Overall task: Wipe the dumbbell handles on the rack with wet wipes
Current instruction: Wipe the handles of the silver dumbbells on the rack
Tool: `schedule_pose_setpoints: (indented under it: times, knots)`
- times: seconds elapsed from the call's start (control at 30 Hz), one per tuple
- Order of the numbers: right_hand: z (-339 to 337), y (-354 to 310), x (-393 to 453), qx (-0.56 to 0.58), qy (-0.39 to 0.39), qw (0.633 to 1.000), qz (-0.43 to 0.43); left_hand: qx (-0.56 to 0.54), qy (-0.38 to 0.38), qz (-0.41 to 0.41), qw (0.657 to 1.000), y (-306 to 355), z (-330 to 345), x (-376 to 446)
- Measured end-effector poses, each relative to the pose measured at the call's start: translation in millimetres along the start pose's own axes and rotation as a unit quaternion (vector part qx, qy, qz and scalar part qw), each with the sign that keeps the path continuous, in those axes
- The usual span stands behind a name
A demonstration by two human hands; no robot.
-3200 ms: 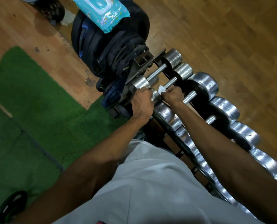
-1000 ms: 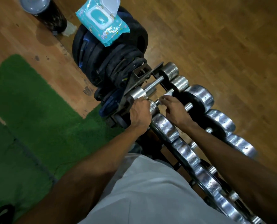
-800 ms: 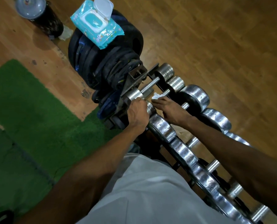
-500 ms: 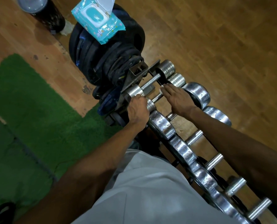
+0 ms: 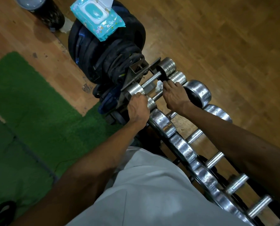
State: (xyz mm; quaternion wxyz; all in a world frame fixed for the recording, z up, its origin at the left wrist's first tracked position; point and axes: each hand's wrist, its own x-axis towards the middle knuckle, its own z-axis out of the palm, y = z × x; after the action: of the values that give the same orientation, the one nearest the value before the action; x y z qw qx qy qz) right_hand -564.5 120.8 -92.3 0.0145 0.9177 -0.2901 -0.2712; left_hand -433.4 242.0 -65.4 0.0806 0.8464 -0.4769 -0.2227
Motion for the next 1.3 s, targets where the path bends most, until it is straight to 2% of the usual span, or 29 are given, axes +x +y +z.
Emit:
schedule_pose_setpoints:
  times: [0.07, 0.13, 0.2, 0.27, 0.4, 0.57, 0.73, 0.87, 1.0, 1.2, 1.3]
  knots:
    - [3, -5, 2, 0.032, 0.028, 0.999, -0.007, -0.004, 0.001, 0.001, 1.0, 0, 0, 0]
    - [1, -6, 7, 0.066, 0.058, 0.994, -0.068, -0.001, 0.0, 0.004, 1.0, 1, -2, 0]
    - [-7, -7, 14, 0.127, 0.061, 0.982, -0.124, 0.001, -0.007, 0.008, 1.0, 1, -3, 1]
    - [-14, -8, 21, 0.221, 0.047, 0.964, -0.138, -0.004, -0.007, 0.002, 1.0, 0, -2, 2]
    - [-9, -2, 32, 0.396, 0.033, 0.914, -0.088, -0.009, -0.003, -0.001, 1.0, 1, -2, 3]
    - [-4, 4, 44, 0.473, 0.006, 0.881, -0.026, -0.005, -0.013, 0.003, 1.0, -1, -2, 4]
    - [-9, -3, 53, 0.459, -0.014, 0.886, -0.066, -0.008, -0.019, 0.0, 1.0, -1, -2, 4]
    - [-7, -8, 62, 0.32, -0.044, 0.939, -0.121, 0.001, -0.029, 0.003, 1.0, -1, -3, 5]
    - [-1, 7, 59, 0.129, 0.004, 0.985, -0.112, 0.006, -0.025, 0.002, 1.0, -2, -2, 4]
    - [10, 5, 33, 0.021, 0.131, 0.991, -0.035, -0.007, -0.02, 0.0, 1.0, -3, -1, 4]
    - [24, 2, 16, 0.029, 0.162, 0.986, 0.027, -0.008, -0.016, 0.002, 1.0, -3, -2, 3]
